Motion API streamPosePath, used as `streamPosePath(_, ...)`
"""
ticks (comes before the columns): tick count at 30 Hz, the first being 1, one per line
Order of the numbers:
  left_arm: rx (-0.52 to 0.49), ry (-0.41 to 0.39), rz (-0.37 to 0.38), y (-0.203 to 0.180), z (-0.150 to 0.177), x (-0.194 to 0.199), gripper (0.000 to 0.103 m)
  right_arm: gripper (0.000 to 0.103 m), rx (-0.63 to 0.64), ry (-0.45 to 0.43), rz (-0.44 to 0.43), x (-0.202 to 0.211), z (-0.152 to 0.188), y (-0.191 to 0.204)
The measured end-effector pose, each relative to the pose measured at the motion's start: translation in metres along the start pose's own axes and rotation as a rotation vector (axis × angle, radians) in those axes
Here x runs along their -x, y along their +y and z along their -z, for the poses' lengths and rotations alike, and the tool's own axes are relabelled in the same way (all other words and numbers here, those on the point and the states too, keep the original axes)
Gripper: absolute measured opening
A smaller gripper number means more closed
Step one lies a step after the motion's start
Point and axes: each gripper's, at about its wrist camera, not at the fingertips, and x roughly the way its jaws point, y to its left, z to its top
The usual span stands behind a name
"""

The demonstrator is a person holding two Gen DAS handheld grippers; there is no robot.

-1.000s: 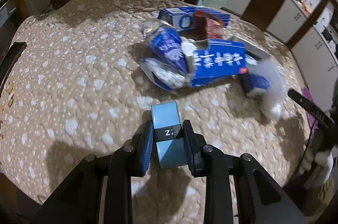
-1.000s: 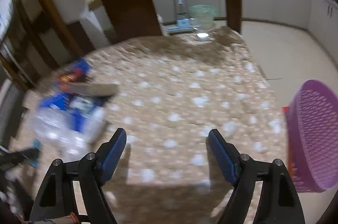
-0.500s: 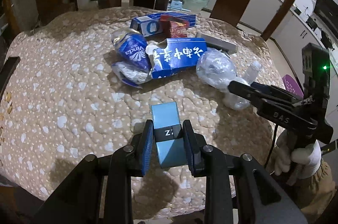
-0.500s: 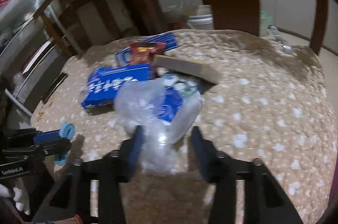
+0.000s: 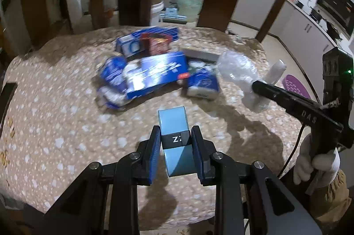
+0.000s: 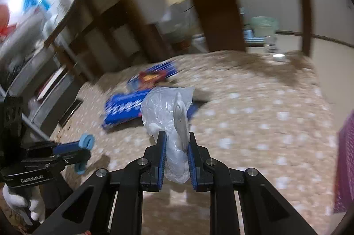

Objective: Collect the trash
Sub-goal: 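Carry the blue box and clear bag to the purple basket and release both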

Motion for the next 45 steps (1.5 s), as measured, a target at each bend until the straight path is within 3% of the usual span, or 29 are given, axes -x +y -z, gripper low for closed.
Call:
streamPosePath(6,-0.086,0.006,0.067,-0.049,-0.017,-0.013,0.027,0.019,-0.136,-0.089,0.113,0.043,0.000,-0.063)
streamPosePath(15,-0.277,0.004,0.224,-0.172,-0.051,-0.044,0.027,0.019,-0.429,-0.239,0.321,0.129,0.025,-0.181)
streamPosePath(27,-0.418,0.073,0.414,-0.337,-0.088,-0.110,0.027,0.022,-0.687,-0.314,0.407,0.178,0.060,-0.265)
streamPosePath(29,-0.434,0.086,0.435,-0.353,-0.091,-0.119,0.038,0.023,-0.708,-0.314,0.421,0.179,0.060,-0.271)
streamPosePath(30,-0.437,0.086,0.432,-0.359,-0.092,-0.122,0.052,0.026,-0.715,-0.312,0.429,0.178,0.059,-0.273)
streamPosePath(31,-0.438,0.078,0.427,-0.363,-0.092,-0.123,0.059,0.035,-0.718,-0.311,0.431,0.180,0.060,-0.274)
streamPosePath(33,-0.443,0.071,0.422,-0.365,-0.089,-0.121,0.060,0.049,-0.717,-0.316,0.440,0.182,0.059,-0.274)
streamPosePath(39,-0.463,0.055,0.375,-0.342,-0.076,-0.109,0.064,0.051,-0.664,-0.306,0.436,0.173,0.047,-0.263)
streamPosePath(45,-0.413,0.053,0.310,-0.283,-0.062,-0.093,0.066,0.056,-0.558,-0.272,0.429,0.144,0.025,-0.231)
